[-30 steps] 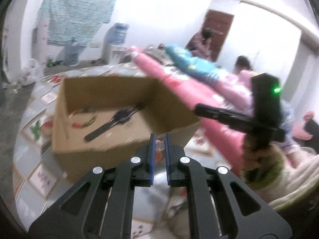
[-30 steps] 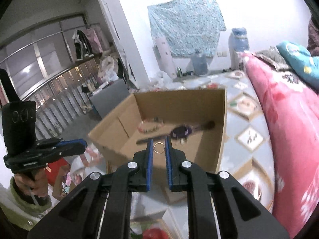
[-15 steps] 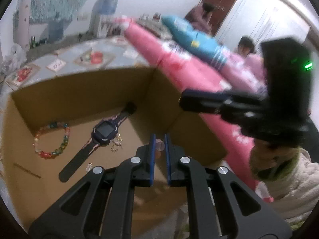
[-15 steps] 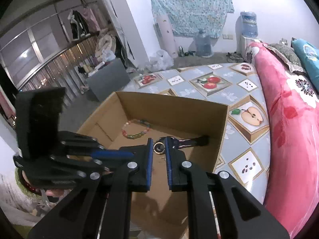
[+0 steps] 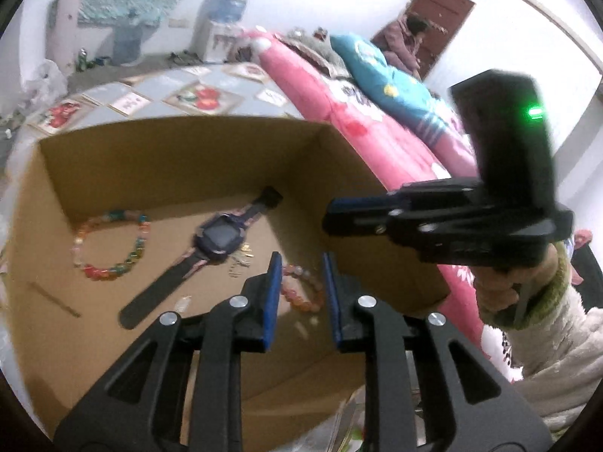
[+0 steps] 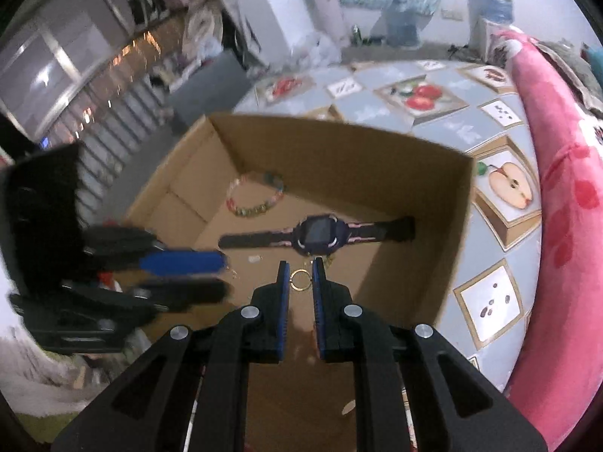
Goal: Organize jewelry
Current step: 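Open the left gripper over the box to drop the pink bracelet, then lower the right gripper into the box and open it to release the ring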
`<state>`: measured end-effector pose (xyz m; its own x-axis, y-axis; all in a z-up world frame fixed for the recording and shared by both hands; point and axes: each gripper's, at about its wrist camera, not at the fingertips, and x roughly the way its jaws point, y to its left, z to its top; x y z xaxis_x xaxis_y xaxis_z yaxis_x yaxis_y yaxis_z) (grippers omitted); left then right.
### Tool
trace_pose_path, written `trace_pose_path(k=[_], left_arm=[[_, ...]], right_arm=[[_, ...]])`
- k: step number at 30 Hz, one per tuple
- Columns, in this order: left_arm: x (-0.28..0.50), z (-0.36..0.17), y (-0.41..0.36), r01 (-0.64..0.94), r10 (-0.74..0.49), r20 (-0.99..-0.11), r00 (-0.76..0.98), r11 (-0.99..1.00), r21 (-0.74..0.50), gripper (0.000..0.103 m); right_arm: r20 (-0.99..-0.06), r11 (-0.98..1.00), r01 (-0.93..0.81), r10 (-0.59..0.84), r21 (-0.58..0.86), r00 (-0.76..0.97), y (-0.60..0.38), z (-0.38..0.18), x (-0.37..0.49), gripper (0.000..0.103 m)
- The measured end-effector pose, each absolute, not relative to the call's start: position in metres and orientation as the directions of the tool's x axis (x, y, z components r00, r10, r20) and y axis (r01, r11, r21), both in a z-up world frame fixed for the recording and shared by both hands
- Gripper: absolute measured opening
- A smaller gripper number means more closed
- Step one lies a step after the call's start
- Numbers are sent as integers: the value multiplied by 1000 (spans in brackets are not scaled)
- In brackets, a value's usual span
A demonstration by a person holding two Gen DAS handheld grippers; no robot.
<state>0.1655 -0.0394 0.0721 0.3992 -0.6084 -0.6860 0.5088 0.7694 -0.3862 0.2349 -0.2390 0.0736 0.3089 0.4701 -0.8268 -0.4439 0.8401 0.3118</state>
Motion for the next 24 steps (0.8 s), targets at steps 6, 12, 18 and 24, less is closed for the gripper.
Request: trace_pose_path(k=[6, 12, 18, 24], left_arm=[[149, 80, -9, 456, -542, -685, 487, 827, -330, 49], [133, 84, 22, 396, -485, -685, 543, 868, -301, 66], [124, 89, 37, 366, -438, -679, 590, 894, -259, 74], [120, 91, 38, 362, -421, -672, 609, 902, -238, 79]], right_arm=[[-920, 879, -457, 285, 138, 270, -211, 51, 257, 12], [-943, 891, -454, 177, 32, 281, -202, 40, 267, 13], [-943, 898, -440, 157, 13, 292, -201, 41, 271, 13], [-939, 903, -430, 158, 11, 306, -202, 43, 272, 13]])
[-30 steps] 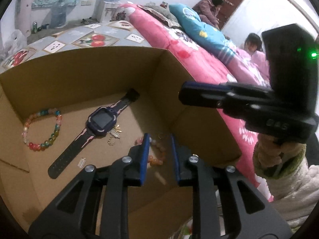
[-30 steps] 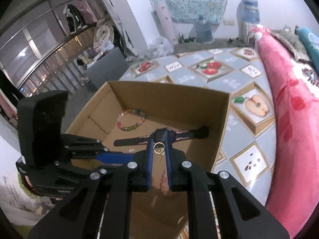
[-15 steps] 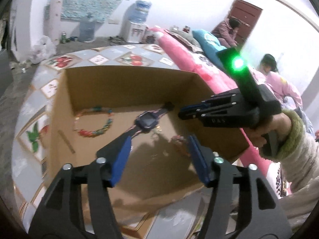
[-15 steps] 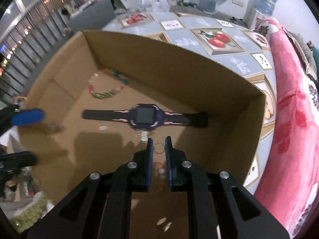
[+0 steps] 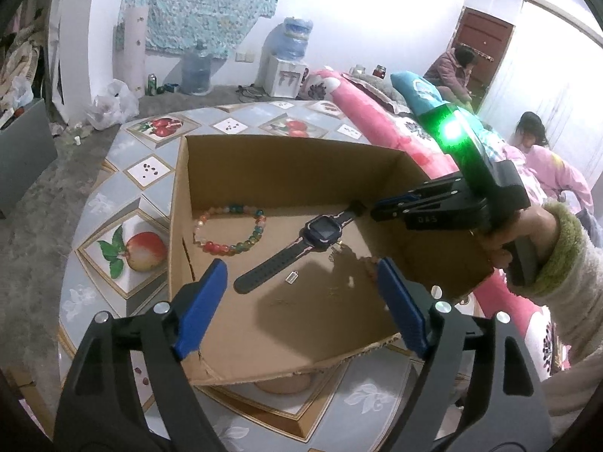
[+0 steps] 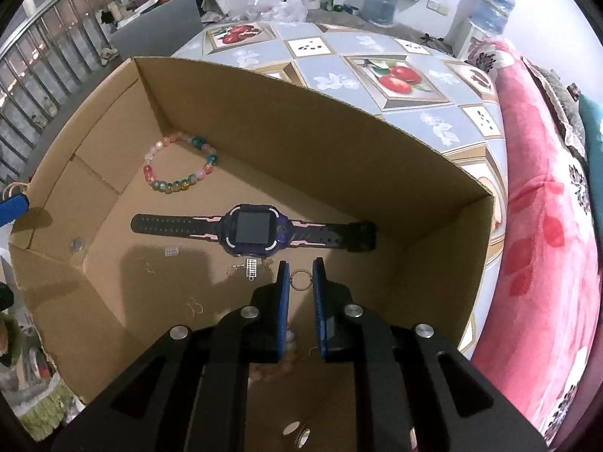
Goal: Organize jewelry
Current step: 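Lower the right gripper into the box and open it to release the ring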
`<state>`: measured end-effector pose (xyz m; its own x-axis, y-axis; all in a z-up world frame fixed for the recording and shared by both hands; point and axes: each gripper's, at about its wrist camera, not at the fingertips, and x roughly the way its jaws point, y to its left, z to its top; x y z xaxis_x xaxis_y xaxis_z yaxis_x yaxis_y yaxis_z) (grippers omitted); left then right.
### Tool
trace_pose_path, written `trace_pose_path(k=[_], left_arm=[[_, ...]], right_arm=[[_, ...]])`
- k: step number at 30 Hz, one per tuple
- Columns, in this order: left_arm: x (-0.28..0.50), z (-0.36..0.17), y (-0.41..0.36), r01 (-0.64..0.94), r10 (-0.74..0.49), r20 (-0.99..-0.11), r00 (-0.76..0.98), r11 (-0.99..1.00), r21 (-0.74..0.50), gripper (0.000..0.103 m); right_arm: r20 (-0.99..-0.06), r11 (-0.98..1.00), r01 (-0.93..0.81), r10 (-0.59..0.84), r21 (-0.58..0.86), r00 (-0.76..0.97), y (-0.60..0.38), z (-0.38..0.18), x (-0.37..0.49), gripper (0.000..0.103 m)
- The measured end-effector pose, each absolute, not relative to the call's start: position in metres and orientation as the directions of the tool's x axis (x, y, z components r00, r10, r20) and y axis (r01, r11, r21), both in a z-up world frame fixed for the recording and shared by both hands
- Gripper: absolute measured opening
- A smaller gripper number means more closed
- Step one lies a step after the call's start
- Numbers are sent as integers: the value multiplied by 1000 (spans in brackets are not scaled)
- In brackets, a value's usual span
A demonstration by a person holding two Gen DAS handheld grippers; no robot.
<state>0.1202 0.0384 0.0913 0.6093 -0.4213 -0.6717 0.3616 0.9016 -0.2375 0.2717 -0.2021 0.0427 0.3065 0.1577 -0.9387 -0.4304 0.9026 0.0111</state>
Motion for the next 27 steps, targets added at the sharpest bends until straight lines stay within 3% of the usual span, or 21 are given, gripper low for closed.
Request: trace_pose_path(k=[15, 21, 27], left_arm=[[115, 93, 39, 353, -404, -672, 621, 909, -220, 82], [116, 92, 42, 343, -400, -674, 622, 912, -225, 82], [116, 92, 47, 325, -380, -670, 638, 922, -213, 82]], right_arm=[[-933, 908, -418, 172, 26, 316, -206, 45, 271, 13], [-929, 900, -436, 182, 25, 322, -201, 47, 270, 30], [-911, 904, -425, 211, 44, 355, -206, 55, 267, 31]])
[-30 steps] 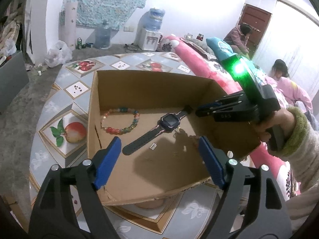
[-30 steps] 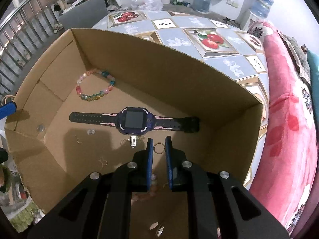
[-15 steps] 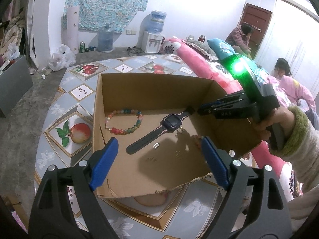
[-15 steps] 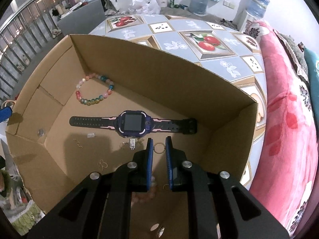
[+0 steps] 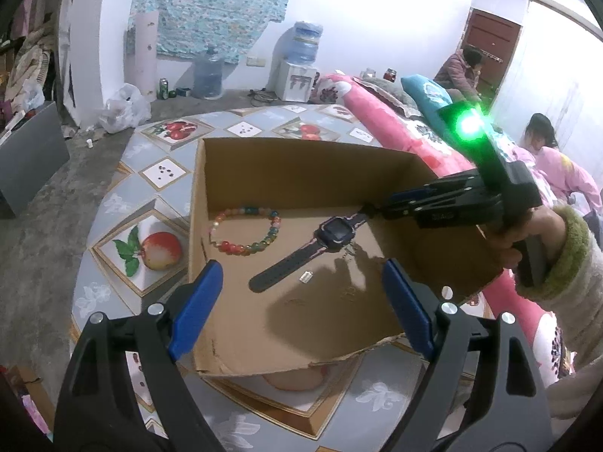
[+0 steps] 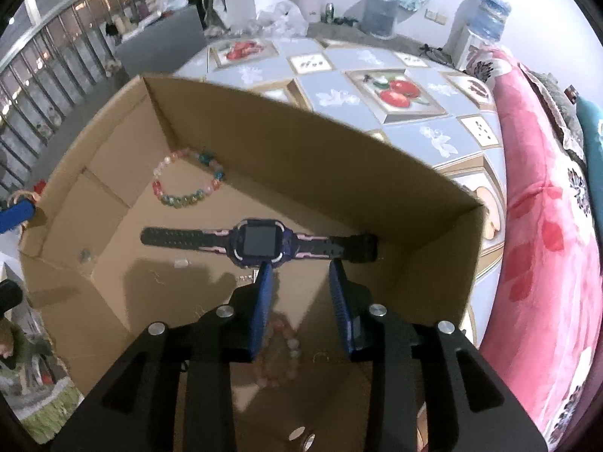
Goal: Organize jewelry
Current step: 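Lower the right gripper into the box and open it to release the ring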
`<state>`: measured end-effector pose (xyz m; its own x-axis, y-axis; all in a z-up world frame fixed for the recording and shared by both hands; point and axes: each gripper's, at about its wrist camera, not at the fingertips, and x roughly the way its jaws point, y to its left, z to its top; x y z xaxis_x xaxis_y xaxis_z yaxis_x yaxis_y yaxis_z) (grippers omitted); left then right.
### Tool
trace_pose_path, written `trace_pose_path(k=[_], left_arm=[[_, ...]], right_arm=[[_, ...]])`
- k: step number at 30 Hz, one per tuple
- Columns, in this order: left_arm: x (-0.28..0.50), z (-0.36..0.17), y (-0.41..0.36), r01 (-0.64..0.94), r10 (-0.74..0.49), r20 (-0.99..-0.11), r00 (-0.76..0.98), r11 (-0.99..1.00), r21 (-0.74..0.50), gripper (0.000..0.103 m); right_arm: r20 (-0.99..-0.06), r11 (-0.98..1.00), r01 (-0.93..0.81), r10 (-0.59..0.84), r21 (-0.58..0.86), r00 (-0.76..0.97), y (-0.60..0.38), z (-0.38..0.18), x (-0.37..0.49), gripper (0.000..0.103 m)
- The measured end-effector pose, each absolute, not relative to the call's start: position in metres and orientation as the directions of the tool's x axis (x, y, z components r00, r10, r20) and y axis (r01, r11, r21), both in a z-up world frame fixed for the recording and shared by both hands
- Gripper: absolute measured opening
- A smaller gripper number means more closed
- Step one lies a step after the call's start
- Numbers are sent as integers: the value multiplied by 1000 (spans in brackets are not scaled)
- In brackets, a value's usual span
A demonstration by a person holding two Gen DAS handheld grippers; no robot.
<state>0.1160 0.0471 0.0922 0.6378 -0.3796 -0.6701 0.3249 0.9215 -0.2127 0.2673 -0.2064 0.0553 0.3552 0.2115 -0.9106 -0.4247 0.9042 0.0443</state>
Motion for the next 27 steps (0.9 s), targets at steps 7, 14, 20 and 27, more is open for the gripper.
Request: trace_pose_path(k=[7, 14, 20, 27], left_arm=[[115, 97, 69, 262, -322, -654, 685, 946, -192, 84], [118, 90, 99, 136, -200, -663, 722, 980, -148, 85], [136, 66, 114, 62, -175, -721, 671, 982, -180, 87], [154, 36, 109, 72, -324, -766, 555, 936, -344, 87]], right_arm=[[-813, 911, -369, 353, 185, 464, -246, 100, 241, 31], [-709, 905, -225, 423, 361, 564, -309, 117, 194, 41], [-709, 863, -113, 473, 492, 523, -327, 70, 164, 42], [-728, 868, -72, 455, 492, 512, -310, 40, 151, 44]])
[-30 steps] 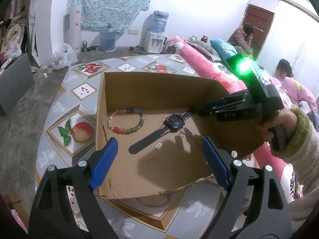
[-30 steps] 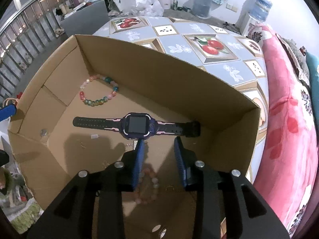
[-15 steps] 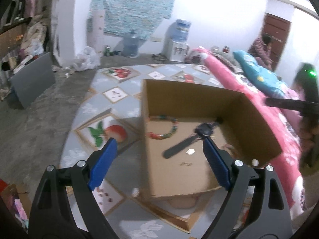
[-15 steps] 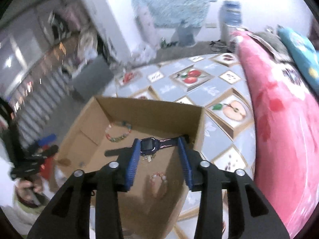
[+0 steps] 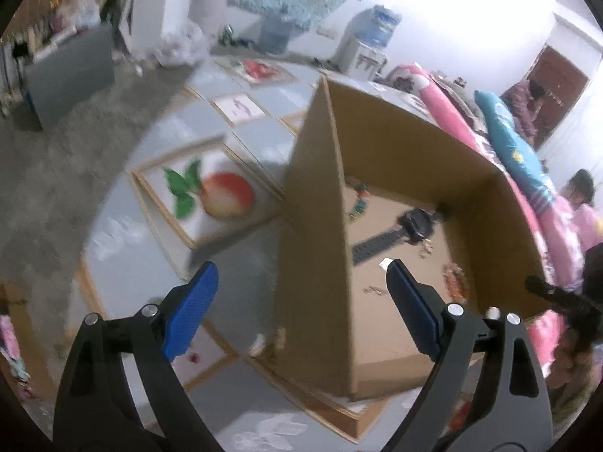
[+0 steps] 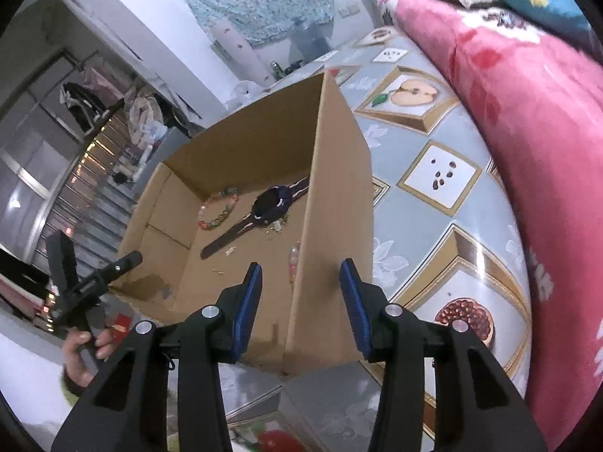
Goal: Organize jewelry
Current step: 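Lower the right gripper into the box and open it to release the ring, then withdraw both grippers from the box back over the table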
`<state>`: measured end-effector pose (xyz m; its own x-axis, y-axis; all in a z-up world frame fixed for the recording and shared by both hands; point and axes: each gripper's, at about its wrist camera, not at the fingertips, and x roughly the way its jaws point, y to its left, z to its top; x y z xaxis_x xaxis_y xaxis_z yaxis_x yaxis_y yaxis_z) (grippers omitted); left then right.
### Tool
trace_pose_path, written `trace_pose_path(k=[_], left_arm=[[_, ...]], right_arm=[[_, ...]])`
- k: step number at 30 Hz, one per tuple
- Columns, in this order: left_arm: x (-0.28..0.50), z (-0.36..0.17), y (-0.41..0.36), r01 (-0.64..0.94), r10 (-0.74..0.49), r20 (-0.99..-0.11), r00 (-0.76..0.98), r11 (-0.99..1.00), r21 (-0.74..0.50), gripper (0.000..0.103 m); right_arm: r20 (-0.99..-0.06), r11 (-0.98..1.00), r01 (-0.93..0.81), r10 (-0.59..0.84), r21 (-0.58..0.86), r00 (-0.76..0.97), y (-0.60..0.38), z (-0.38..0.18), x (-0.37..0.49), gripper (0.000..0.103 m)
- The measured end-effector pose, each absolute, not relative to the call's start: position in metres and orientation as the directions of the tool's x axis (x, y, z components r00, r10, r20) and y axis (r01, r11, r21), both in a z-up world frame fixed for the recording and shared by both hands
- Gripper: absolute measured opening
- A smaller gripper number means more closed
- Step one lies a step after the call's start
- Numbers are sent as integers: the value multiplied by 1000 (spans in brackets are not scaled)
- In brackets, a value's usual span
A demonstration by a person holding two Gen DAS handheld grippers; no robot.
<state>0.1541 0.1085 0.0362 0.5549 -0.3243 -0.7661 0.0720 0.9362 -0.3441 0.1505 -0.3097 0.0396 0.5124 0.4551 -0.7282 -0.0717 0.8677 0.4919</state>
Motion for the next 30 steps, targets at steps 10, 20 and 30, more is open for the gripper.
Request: trace_pose_path(k=[10, 20, 30], left_arm=[[141, 32, 62, 154, -346, -785, 514, 937, -312, 88], [135, 41, 60, 134, -378, -780, 499, 923, -361, 88], [117, 43, 59, 145, -410, -771, 487, 909, -392, 88]], right_arm=[[-718, 842, -79, 500, 533, 484, -317, 38, 154, 44], [-743, 865, -74, 467, 496, 480, -321, 43, 157, 44], [-747, 873, -60, 448, 485, 491, -331, 45, 135, 44]])
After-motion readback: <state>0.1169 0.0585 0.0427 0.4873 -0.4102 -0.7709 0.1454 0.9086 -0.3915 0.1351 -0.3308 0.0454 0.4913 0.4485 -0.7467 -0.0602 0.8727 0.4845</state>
